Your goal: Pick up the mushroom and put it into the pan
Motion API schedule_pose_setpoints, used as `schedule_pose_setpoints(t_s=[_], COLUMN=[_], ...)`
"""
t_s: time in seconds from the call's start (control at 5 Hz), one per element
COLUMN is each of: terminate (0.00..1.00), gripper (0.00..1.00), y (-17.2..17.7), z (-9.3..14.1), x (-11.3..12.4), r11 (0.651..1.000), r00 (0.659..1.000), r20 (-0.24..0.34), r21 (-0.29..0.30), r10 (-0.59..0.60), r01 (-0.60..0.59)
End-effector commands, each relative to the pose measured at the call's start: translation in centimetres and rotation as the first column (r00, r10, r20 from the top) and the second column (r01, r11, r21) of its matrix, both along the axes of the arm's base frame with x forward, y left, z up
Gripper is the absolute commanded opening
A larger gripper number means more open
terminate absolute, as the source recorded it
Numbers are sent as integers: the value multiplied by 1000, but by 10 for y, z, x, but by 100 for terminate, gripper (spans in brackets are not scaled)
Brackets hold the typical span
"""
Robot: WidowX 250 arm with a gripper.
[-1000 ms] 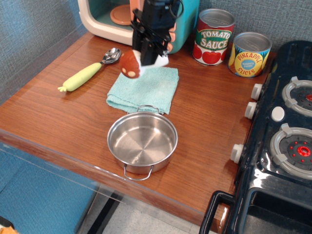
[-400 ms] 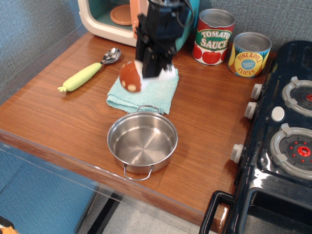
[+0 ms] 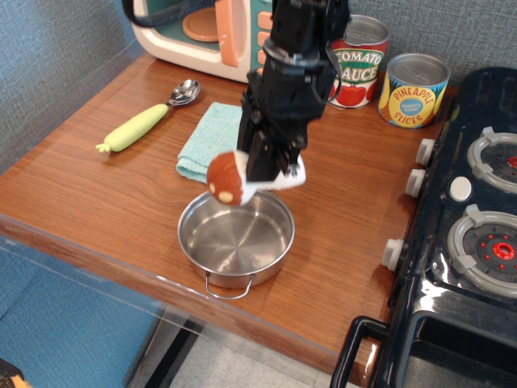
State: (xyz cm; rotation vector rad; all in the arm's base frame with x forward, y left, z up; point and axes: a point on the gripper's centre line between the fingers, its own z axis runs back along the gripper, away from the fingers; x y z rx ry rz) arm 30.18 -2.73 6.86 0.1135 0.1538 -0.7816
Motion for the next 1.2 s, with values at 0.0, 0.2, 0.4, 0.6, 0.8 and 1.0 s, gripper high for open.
schedule_pose_setpoints(t_s=[0.0, 0.2, 0.4, 0.6, 0.8, 1.0], terminate=[0, 0, 0, 0, 0, 0], gripper=[100, 100, 100, 100, 100, 100], y=[-8, -7, -4, 0, 2, 3], z=[12, 14, 21, 28, 31, 27], x=[-14, -15, -19, -26, -30, -31], r11=[1000, 1000, 1000, 1000, 999, 988], r00=[999, 999, 996, 993, 990, 971], r20=[42, 49, 84, 115, 138, 188], r21=[-5, -4, -2, -8, -4, 8], r10=[-24, -16, -1, 16, 34, 148], r01=[24, 16, 1, -16, -34, -152])
